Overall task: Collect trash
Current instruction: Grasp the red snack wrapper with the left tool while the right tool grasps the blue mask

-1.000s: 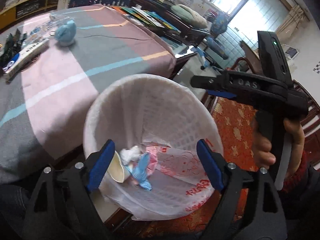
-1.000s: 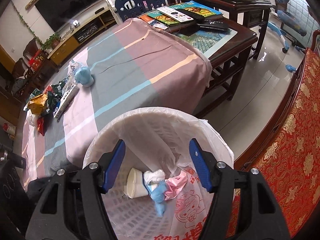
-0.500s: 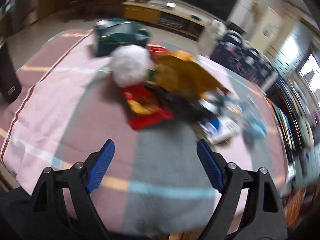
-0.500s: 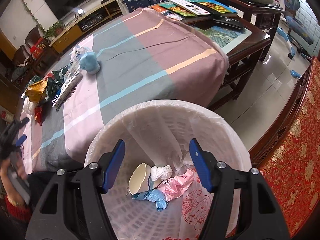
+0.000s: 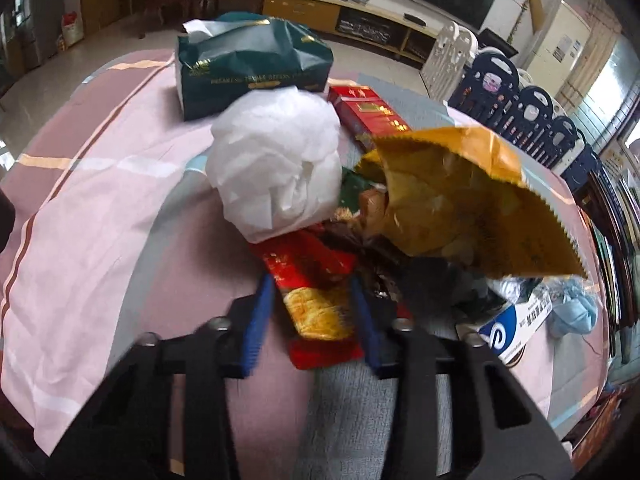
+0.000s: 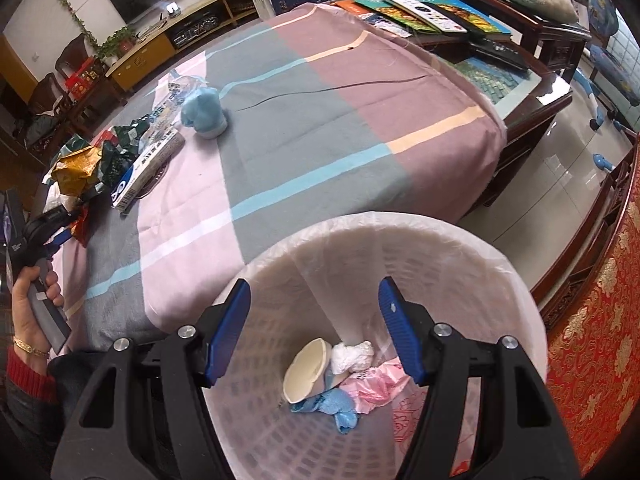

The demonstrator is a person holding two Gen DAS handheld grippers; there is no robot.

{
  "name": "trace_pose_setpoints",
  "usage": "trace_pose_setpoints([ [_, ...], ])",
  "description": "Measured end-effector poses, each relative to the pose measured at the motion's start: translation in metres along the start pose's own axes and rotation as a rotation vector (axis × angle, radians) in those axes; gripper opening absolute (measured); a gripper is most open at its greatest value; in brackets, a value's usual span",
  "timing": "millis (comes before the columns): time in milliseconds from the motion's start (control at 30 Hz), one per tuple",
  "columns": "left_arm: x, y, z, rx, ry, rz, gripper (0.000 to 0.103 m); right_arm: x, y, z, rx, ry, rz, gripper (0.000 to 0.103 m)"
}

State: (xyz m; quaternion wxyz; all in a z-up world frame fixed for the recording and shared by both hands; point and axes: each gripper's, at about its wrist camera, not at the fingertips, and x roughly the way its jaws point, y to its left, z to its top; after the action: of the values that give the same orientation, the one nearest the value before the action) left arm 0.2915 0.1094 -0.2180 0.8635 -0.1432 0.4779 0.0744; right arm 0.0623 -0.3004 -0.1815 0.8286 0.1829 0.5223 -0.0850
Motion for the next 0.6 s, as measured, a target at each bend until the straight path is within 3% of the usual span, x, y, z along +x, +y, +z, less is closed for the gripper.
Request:
trace_pose_setpoints([
  [33, 0.003, 0.000, -0.002, 0.005, 0.014, -0.003, 0.017, 0.000, 0.004, 0.000, -0.006, -0.002, 0.008, 0.066],
  [100, 0.003, -0.001, -0.007, 0.003, 0.032, -0.045, 0.013, -0.003, 0.012, 0.000, -0.025, -0.009, 0.015, 0.065],
  [300, -0.022, -0.006, -0.026, 0.038, -0.011, -0.069, 0.004, -0.011, 0.014, -0.003, -0.033, -0.030, 0.025, 0.065],
  [400, -0.047, -0.003, -0.043, 0.033, -0.066, -0.092, 0.004, -0.013, 0.009, -0.004, -0.014, -0.032, 0.034, 0.066],
  [500, -0.082, 0.012, -0.062, -0.062, -0.166, -0.237, 0.004, -0.013, 0.010, -0.003, -0.013, -0.034, 0.041, 0.066],
  [600, -0.113, 0.014, -0.080, -0.081, -0.250, -0.271, 0.004, -0.009, 0.020, 0.003, -0.025, -0.024, 0.066, 0.066],
])
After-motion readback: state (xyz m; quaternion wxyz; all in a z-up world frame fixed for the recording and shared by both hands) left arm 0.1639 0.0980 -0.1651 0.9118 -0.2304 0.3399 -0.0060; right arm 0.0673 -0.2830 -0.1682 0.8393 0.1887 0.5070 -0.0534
